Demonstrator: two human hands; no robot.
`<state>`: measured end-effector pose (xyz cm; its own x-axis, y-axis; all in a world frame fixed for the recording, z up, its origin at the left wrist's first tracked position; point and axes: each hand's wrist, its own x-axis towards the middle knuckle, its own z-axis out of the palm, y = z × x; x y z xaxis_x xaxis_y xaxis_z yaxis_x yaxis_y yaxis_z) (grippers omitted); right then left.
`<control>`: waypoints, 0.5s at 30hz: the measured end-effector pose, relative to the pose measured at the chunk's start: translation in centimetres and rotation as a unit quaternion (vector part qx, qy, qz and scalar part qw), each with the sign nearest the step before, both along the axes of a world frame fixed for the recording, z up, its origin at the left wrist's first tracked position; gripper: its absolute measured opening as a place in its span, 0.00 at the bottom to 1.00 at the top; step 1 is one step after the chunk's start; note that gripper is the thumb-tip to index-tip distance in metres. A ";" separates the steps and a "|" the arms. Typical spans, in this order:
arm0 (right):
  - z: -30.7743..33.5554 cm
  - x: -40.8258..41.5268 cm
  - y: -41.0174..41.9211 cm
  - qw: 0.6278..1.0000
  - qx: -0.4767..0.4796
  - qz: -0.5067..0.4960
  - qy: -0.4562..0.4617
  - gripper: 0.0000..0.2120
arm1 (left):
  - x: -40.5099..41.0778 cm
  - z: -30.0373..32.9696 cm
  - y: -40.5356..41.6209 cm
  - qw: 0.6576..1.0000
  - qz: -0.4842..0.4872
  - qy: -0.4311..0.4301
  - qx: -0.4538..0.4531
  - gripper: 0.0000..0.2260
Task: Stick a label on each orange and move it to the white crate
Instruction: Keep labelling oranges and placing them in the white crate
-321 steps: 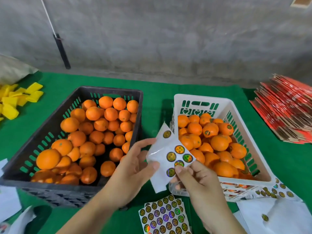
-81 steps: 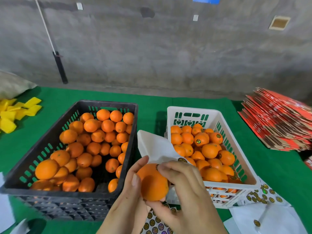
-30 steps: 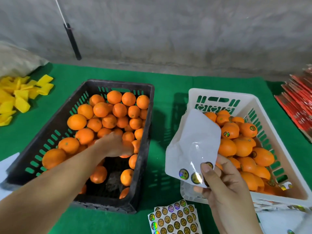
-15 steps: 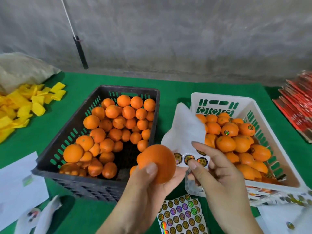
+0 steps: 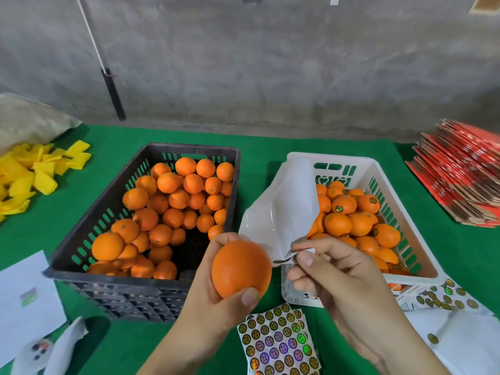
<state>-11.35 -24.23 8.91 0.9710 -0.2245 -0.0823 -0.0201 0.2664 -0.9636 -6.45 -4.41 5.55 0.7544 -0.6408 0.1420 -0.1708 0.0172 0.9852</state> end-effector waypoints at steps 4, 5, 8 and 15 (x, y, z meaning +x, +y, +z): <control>0.4 -0.5 -0.3 0.998 0.032 0.037 0.033 0.34 | 0.6 0.1 0.4 0.991 0.075 -0.028 -0.105 0.29; 0.4 -0.7 -0.3 0.998 0.035 0.042 0.039 0.31 | 0.6 0.3 0.3 0.992 0.073 -0.026 -0.103 0.30; 0.4 -1.0 -0.3 0.997 0.052 0.038 0.051 0.17 | 0.3 0.9 -0.1 0.992 0.071 -0.062 -0.085 0.33; 0.1 -1.9 -0.3 0.984 0.157 0.029 0.072 0.09 | -0.8 0.3 -0.2 0.993 0.052 -0.093 -0.056 0.36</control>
<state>-13.24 -24.57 9.02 0.9545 -0.1100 -0.2772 -0.1753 0.5453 -0.8197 -7.25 -4.56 5.80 0.7694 -0.5334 0.3514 -0.3570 0.0971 0.9290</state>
